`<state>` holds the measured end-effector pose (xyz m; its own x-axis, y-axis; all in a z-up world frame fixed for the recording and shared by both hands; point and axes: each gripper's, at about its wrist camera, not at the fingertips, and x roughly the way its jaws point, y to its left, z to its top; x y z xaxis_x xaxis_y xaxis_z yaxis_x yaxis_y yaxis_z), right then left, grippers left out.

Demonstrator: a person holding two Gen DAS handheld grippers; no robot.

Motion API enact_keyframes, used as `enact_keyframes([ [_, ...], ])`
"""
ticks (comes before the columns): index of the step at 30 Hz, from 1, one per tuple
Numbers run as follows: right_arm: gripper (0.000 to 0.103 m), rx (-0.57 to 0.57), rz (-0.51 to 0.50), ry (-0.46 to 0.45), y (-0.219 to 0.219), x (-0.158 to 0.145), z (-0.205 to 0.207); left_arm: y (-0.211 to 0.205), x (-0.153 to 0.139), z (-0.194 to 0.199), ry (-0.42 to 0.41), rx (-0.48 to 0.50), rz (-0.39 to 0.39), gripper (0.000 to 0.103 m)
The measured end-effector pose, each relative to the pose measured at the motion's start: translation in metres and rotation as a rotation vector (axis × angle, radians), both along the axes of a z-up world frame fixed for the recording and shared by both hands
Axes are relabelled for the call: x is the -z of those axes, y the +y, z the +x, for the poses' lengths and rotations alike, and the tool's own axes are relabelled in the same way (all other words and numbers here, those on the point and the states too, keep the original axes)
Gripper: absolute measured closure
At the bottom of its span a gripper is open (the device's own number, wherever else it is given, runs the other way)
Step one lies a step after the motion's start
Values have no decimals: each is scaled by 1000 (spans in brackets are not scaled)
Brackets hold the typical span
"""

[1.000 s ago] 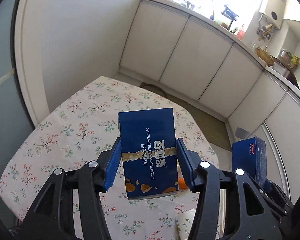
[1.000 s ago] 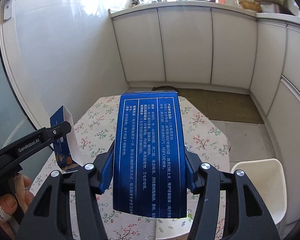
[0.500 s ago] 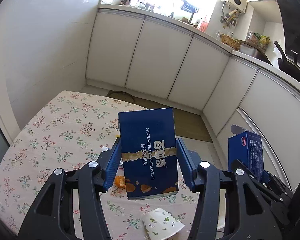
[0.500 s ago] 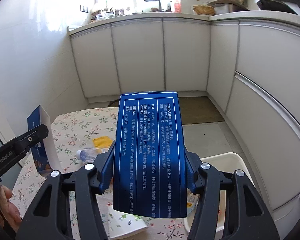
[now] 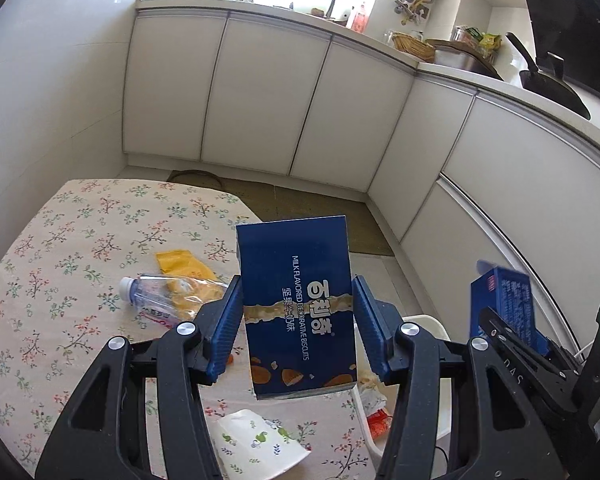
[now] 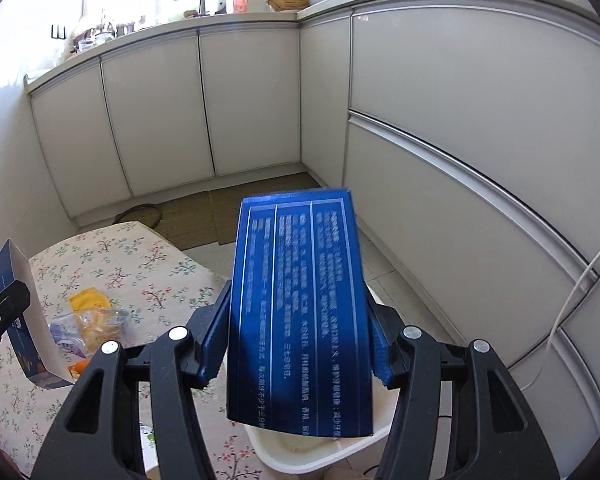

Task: Collect trash
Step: 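Carry both blue boxes to the white bin and open the right gripper, then lower the blue biscuit box into the white bin and open the left gripper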

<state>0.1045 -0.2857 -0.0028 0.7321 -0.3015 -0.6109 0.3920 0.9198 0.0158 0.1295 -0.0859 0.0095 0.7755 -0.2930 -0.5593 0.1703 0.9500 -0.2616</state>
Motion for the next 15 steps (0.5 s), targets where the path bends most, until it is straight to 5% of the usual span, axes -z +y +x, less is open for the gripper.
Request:
enact_keyframes([
  [2, 45, 15, -17, 1, -8, 2, -2, -12, 2, 1, 0, 21, -2, 52],
  [6, 25, 74, -48, 10, -22, 5, -12, -37, 9, 4, 7, 69, -6, 52],
  [15, 15, 227, -81, -8, -74, 3, -31, -84, 24, 9, 35, 172, -22, 52],
])
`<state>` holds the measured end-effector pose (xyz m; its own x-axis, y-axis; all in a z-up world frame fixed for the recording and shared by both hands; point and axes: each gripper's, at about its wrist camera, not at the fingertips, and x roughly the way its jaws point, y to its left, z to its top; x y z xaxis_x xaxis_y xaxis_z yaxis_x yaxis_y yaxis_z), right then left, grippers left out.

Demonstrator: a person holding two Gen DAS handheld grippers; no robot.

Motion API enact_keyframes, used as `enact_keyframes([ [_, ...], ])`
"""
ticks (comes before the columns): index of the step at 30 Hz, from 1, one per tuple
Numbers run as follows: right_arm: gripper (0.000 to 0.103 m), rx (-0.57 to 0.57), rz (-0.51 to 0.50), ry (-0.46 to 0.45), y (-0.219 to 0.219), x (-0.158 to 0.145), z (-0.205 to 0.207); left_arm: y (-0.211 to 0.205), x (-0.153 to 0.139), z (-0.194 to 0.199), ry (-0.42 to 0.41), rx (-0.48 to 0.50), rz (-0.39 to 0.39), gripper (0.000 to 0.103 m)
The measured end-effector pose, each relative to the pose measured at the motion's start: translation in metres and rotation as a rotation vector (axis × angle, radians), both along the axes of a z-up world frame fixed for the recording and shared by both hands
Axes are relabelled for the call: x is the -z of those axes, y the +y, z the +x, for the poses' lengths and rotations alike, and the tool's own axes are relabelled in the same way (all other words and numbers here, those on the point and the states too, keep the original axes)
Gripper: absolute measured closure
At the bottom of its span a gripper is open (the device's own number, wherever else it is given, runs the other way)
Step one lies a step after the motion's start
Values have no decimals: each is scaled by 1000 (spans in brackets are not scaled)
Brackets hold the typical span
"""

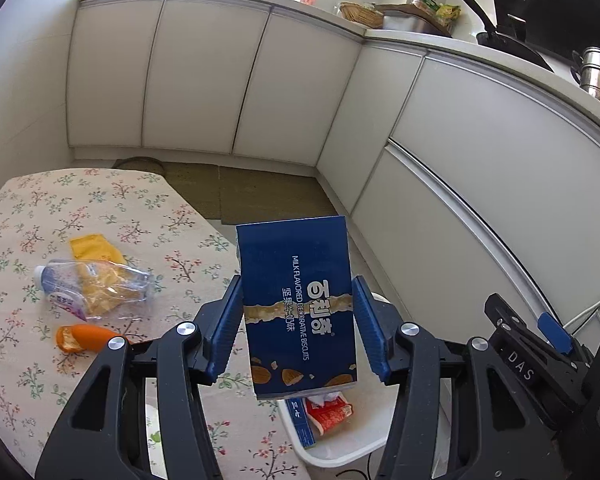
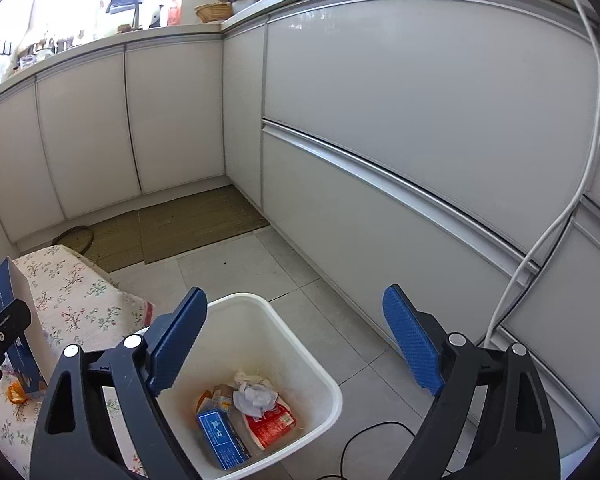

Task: Collect trash
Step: 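Lower the blue biscuit box into the white bin and open the left gripper, then move both grippers back over the table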

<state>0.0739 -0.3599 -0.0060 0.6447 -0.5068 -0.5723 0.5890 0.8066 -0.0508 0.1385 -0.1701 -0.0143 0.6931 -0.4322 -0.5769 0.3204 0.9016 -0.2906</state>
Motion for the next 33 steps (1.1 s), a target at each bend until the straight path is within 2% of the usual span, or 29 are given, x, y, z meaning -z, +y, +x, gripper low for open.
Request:
enact_keyframes([
  [4, 14, 55, 4, 7, -20, 2, -7, -19, 7, 0, 7, 54, 4, 52],
  [9, 13, 95, 27, 13, -41, 5, -16, -38, 20, 3, 53, 100, 6, 52],
  [18, 13, 92, 21, 39, -44, 11, -18, -61, 31, 6, 94, 162, 4, 50],
  [23, 11, 91, 6, 45, -40, 11, -17, -62, 30, 6, 88, 150, 9, 35],
  [30, 7, 74, 2, 40, -32, 8, -15, -51, 28, 5, 89, 106, 33, 28],
  [33, 7, 58, 4, 35, -23, 5, -11, -35, 27, 5, 95, 64, 41, 19],
])
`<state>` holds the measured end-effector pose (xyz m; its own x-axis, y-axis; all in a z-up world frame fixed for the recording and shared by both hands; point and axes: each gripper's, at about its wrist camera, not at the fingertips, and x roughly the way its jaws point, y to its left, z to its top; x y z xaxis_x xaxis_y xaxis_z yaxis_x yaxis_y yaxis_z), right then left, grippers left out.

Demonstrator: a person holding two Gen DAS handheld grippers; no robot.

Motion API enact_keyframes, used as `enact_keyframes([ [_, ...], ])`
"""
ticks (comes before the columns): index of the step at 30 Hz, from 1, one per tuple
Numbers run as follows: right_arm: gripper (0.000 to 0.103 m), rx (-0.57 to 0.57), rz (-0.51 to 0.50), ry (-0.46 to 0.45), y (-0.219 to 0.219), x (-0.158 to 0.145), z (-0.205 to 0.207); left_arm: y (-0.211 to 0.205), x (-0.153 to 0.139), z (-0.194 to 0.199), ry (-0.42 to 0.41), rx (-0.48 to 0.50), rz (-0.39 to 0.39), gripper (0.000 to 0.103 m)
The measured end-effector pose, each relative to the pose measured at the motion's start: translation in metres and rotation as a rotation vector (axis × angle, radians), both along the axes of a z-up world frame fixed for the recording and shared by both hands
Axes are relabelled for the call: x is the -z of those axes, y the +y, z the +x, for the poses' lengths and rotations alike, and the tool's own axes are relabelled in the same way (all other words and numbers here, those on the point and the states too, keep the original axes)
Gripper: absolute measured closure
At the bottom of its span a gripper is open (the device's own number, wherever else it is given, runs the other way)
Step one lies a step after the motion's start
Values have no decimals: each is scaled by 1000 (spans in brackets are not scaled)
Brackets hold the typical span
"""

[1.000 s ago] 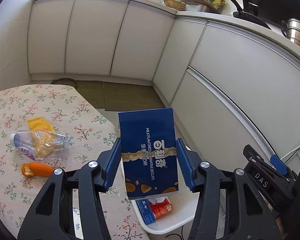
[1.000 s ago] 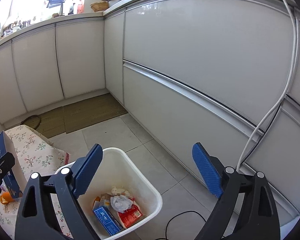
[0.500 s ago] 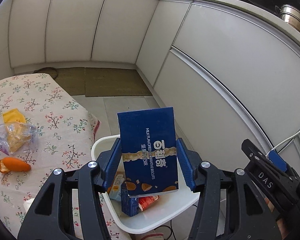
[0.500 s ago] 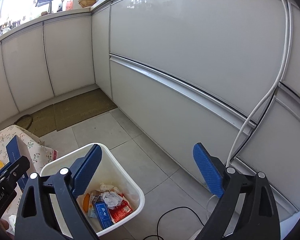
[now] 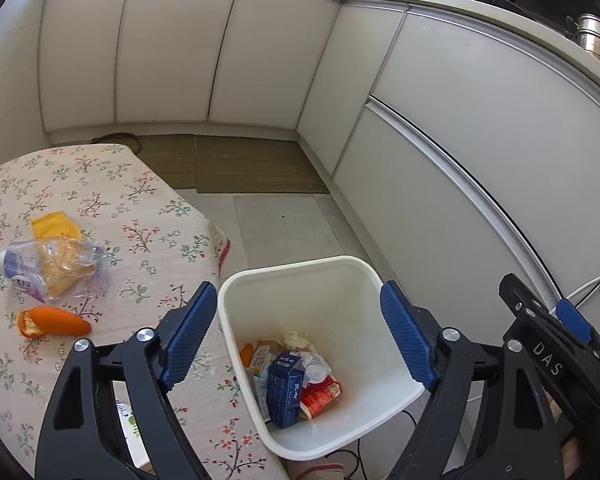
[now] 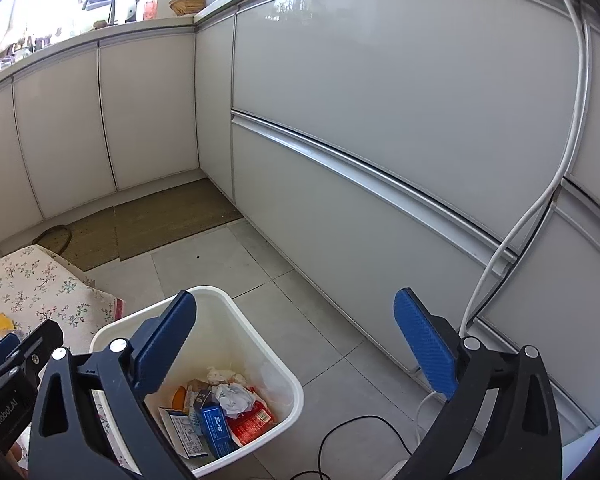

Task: Collect trash
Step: 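Move both grippers back over the table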

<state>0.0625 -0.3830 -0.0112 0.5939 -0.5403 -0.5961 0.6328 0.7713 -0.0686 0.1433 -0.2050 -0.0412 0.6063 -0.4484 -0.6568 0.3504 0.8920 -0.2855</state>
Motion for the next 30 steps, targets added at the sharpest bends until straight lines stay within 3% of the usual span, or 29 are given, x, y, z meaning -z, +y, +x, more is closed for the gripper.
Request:
enact_keyframes([
  [11, 7, -138, 11, 25, 61, -5, 30, 77, -2, 9, 60, -149, 46, 13],
  [19, 7, -299, 17, 55, 135, -4, 64, 161, -9, 7, 91, -309, 75, 11],
  [30, 7, -622, 12, 265, 259, 40, 107, 279, -13, -10, 158, -516, 41, 11],
])
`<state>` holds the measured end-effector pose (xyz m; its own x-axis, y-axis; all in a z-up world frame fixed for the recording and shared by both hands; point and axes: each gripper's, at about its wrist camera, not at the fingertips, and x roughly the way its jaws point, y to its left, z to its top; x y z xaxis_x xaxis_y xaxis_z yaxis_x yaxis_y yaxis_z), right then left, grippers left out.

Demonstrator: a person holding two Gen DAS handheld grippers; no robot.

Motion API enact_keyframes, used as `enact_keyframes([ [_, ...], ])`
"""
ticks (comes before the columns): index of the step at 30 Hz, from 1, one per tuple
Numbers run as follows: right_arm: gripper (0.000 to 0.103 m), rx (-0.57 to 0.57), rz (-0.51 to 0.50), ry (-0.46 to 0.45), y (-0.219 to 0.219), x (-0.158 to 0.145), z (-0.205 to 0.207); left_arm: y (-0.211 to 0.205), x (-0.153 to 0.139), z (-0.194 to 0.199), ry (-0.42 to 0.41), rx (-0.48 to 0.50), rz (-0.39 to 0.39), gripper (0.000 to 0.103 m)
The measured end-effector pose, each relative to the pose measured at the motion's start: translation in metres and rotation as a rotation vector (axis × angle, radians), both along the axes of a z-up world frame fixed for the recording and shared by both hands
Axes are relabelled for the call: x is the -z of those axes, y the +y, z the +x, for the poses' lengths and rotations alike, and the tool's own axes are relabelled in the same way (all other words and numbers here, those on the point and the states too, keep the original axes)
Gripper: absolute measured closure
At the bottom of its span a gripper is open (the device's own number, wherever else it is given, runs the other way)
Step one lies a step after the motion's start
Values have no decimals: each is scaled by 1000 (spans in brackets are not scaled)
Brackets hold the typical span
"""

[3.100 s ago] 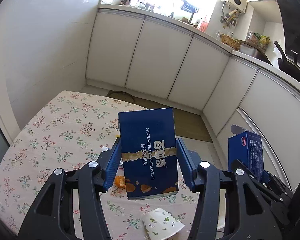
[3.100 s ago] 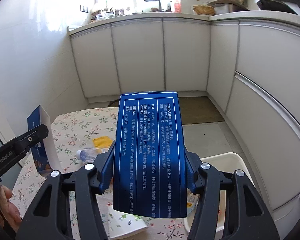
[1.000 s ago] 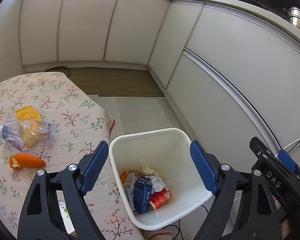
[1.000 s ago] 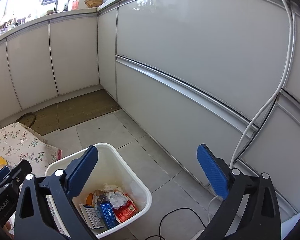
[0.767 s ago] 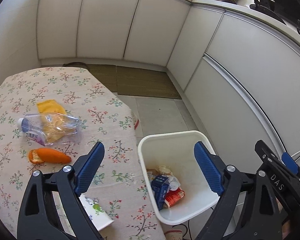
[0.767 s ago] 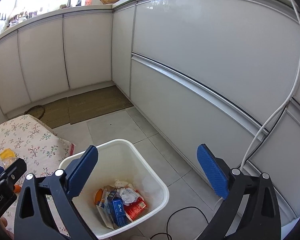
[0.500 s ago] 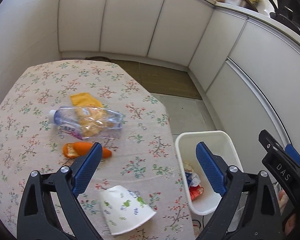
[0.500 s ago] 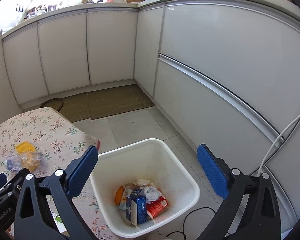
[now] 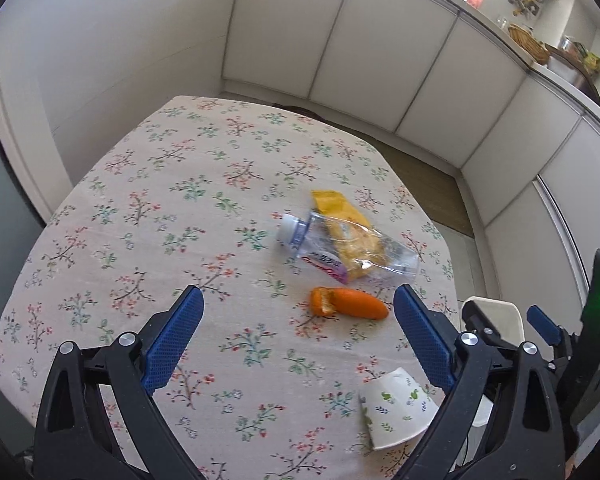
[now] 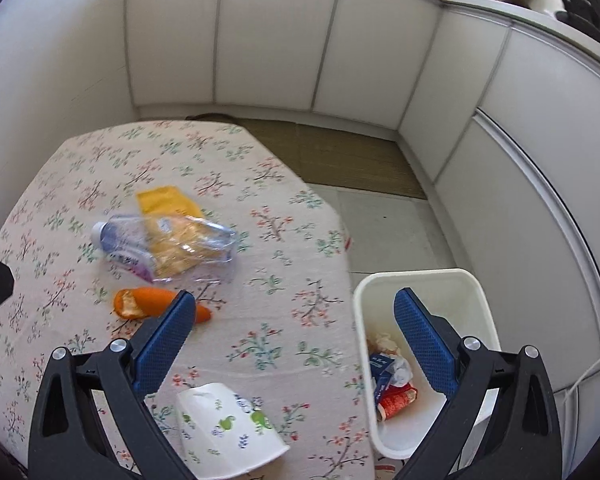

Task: Collect trash
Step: 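Move both grippers back over the table, then close the right gripper on the long orange peel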

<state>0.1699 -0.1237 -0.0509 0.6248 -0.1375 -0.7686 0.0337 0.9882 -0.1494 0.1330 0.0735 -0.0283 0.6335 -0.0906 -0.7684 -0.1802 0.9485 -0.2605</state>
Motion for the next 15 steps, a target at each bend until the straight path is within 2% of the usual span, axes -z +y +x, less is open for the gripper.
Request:
enact_keyframes([
  [6, 7, -210, -42, 143, 65, 34, 22, 40, -5, -13, 1, -62, -47, 11],
  [13, 7, -400, -100, 314, 98, 77, 42, 67, -8, -19, 0, -96, -68, 11],
  [15, 15, -437, -88, 357, 101, 86, 46, 72, -5, -18, 12, -100, -81, 11],
])
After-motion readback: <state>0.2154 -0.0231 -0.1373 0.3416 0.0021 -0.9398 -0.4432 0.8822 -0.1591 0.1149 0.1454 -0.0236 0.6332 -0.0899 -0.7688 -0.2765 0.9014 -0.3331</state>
